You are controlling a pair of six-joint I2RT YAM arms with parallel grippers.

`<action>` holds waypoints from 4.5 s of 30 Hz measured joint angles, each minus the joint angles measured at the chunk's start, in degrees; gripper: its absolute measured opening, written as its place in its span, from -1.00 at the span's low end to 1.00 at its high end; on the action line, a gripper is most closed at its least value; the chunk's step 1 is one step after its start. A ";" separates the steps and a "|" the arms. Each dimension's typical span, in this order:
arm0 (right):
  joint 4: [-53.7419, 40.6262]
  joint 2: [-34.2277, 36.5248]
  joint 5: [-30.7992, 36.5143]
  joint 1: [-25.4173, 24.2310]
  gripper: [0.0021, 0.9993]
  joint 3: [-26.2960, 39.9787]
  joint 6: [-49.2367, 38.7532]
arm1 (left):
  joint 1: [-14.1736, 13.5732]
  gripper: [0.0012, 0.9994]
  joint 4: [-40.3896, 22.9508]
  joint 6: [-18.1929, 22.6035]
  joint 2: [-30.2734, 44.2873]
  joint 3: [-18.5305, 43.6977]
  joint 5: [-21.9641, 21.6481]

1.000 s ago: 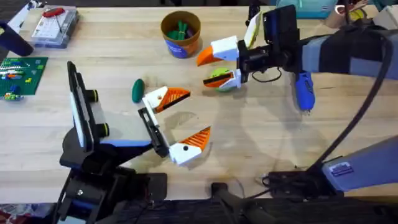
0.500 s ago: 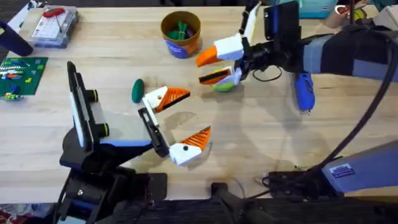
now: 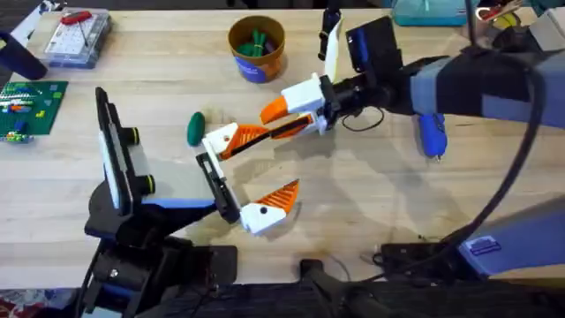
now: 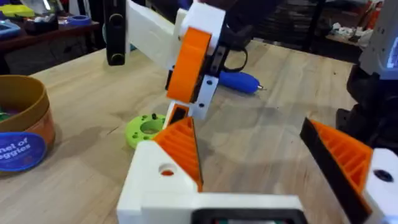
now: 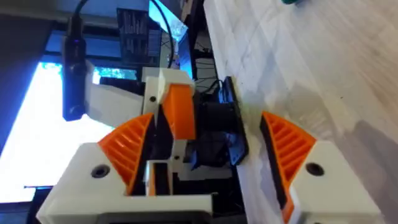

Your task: Pick up the gripper from the table and insert it into the empty holder that is missing its gripper. Then pick up a screw, insert it into the mounting hole, and use the screwdriver to tighten it. Finally, clean up the table by picking up the vegetable and placing it into the bucket.

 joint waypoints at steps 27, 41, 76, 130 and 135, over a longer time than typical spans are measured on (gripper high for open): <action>12.44 4.62 -3.56 2.60 0.82 -0.26 10.67 | 0.00 0.99 -0.02 -0.17 0.00 0.00 -0.03; 13.01 3.00 -6.16 2.74 -0.98 -0.17 13.01 | 0.00 0.99 -0.04 -1.30 0.02 0.00 -0.12; 18.12 2.93 -5.17 2.90 -0.99 -0.20 16.97 | 0.00 0.99 0.17 -0.37 0.02 0.00 -1.99; 58.10 4.65 5.78 5.09 -0.99 -12.19 50.42 | 0.28 0.99 -0.03 -2.51 0.07 0.17 -4.32; 58.05 4.39 6.19 5.13 -0.99 -12.41 50.87 | 0.28 0.99 -0.02 -2.58 0.07 0.17 -4.31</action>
